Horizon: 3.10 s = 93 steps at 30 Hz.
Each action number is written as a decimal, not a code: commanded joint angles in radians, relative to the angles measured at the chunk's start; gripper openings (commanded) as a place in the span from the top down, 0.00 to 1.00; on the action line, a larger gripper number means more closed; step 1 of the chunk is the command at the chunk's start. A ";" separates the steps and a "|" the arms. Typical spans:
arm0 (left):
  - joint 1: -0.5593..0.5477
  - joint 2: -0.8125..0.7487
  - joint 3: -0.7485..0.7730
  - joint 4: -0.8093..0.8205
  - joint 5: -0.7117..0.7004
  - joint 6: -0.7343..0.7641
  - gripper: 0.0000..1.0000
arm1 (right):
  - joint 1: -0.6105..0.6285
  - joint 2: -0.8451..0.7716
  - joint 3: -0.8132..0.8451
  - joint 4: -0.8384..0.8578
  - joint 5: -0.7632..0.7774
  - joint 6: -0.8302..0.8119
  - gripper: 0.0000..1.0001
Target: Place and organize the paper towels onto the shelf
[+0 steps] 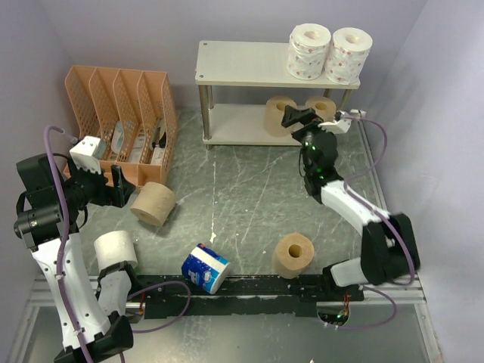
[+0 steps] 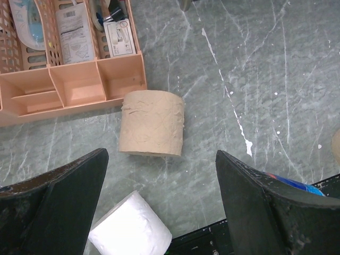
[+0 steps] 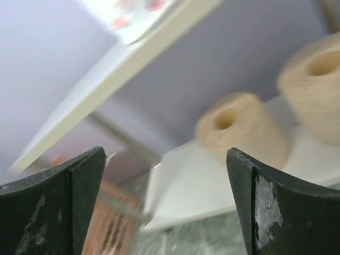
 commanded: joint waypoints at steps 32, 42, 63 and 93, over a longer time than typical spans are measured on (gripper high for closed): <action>0.041 0.081 0.092 -0.055 -0.022 0.013 0.06 | 0.511 0.799 0.637 -0.197 -1.216 -0.377 0.04; 0.041 0.071 0.085 -0.049 -0.021 0.013 0.06 | 0.548 0.830 0.660 -0.198 -1.154 -0.389 0.08; 0.040 0.059 0.086 -0.052 -0.016 0.015 0.06 | 0.579 0.630 0.513 -0.310 -1.095 -0.525 1.00; 0.040 0.022 0.090 -0.060 0.009 0.028 0.06 | 0.574 0.328 0.515 -0.673 0.209 -1.607 1.00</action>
